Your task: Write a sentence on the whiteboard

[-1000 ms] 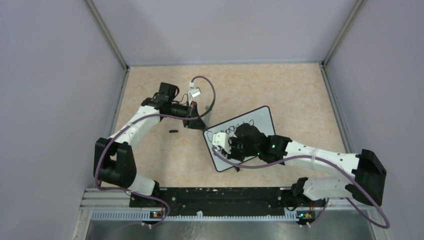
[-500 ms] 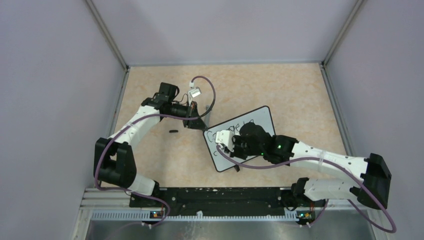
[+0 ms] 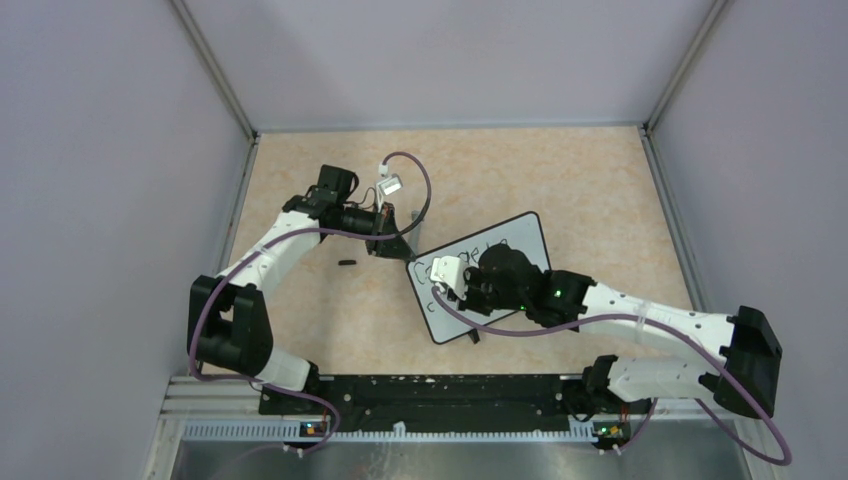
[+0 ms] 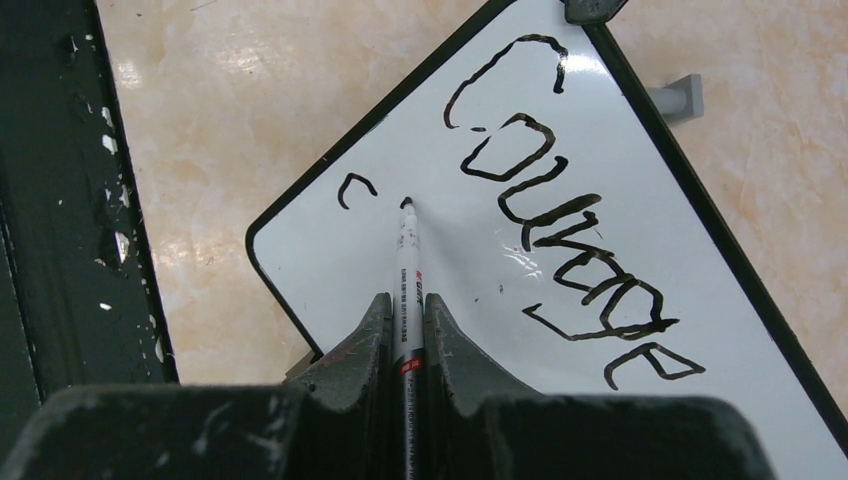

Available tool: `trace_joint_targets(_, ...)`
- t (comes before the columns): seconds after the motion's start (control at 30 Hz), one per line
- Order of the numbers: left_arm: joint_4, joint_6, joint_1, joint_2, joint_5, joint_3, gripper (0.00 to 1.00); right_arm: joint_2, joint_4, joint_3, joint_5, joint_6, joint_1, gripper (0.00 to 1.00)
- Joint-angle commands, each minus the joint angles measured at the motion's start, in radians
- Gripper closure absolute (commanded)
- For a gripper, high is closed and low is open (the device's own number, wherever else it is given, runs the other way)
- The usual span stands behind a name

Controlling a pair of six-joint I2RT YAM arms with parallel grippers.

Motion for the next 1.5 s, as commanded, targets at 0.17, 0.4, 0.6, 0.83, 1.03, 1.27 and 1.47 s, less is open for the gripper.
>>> trace_joint_targets(0.17, 0.019, 0.028, -0.012, 0.012, -0.019, -0.007, 1.0, 0.012, 0.038, 0.029, 0.004, 0.0, 0.003, 1.0)
trace_joint_targets(0.4, 0.018, 0.032, -0.012, 0.011, -0.021, -0.009, 1.0, 0.013, 0.017, 0.006, -0.025, -0.008, 0.004, 1.0)
trace_joint_targets(0.6, 0.017, 0.033, -0.012, 0.015, -0.021, -0.007, 1.0, 0.019, -0.008, -0.01, -0.067, -0.013, 0.003, 1.0)
trace_joint_targets(0.83, 0.017, 0.032, -0.012, 0.022, -0.021, -0.005, 1.0, 0.018, -0.035, -0.016, -0.121, -0.023, 0.007, 1.0)
trace_joint_targets(1.03, 0.017, 0.033, -0.012, 0.023, -0.02, -0.004, 1.0, 0.008, -0.016, -0.002, -0.092, -0.02, 0.007, 1.0)
trace_joint_targets(1.27, 0.017, 0.031, -0.012, 0.02, -0.019, -0.002, 1.0, 0.02, 0.015, 0.015, -0.04, 0.004, 0.006, 1.0)
trace_joint_targets(1.47, 0.017, 0.032, -0.012, 0.016, -0.019, -0.005, 1.0, 0.022, 0.037, 0.019, -0.013, 0.014, -0.001, 1.0)
